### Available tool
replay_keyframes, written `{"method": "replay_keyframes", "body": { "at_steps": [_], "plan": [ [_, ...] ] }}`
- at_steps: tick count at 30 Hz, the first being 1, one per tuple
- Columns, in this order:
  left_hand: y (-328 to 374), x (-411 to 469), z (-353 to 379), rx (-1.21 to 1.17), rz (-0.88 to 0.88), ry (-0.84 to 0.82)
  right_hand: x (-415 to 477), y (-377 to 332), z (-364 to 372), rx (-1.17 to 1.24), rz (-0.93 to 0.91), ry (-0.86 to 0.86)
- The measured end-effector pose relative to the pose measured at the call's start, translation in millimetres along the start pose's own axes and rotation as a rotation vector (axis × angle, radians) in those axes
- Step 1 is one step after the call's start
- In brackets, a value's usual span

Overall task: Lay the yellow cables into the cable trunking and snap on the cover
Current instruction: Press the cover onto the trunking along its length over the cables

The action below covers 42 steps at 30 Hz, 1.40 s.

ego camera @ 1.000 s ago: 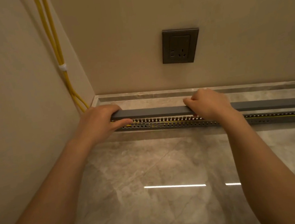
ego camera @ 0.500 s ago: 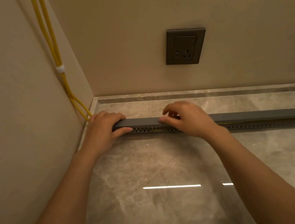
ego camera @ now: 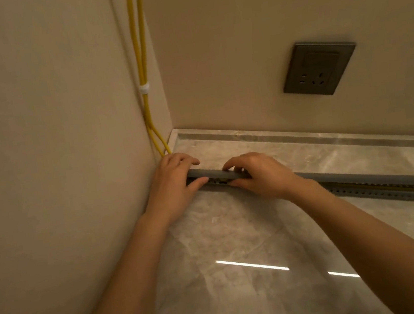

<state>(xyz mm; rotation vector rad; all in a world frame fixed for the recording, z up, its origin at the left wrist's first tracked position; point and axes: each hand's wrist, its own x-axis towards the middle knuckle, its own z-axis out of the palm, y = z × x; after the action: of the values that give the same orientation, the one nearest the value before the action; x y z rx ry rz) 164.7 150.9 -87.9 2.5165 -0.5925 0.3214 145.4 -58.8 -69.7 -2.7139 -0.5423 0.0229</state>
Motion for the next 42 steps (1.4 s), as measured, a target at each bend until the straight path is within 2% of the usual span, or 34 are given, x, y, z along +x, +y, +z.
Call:
{"method": "replay_keyframes", "body": {
  "at_steps": [6,12,17,20,24,30,34,38,42],
  "plan": [
    [11.4,-20.7,0.7,-0.309,-0.294,0.295,8.1,3.0,-14.1,0.160,0.095,0.017],
    [18.3,-36.1,6.6,-0.500,-0.459,0.346,12.5,8.1,-16.4,0.127,0.149,0.039],
    [16.5,-36.0,11.7,-0.690,-0.575,0.226,6.4,12.2,-14.3,0.203,0.204,-0.004],
    [16.1,-23.8,9.9,-0.784,-0.571,0.154,2.1,15.9,-18.1,0.179,0.193,0.022],
    [15.5,-7.1,8.4,-0.753,-0.540,0.071,-6.6,24.2,-23.9,0.175,0.207,0.007],
    [8.9,-2.0,13.7,-0.759,-0.627,-0.026,-11.3,27.7,-14.1,0.191,0.226,0.006],
    [3.3,-2.7,12.2,-0.760,-0.613,-0.023,-6.3,22.1,-5.6,0.176,0.245,0.005],
    [1.5,-5.1,12.8,-0.794,-0.616,-0.017,0.2,8.4,4.4,0.041,0.208,-0.031],
    [3.1,-10.7,13.2,-0.908,-0.621,0.030,6.8,2.8,4.4,-0.008,0.253,-0.024]
  ]
}}
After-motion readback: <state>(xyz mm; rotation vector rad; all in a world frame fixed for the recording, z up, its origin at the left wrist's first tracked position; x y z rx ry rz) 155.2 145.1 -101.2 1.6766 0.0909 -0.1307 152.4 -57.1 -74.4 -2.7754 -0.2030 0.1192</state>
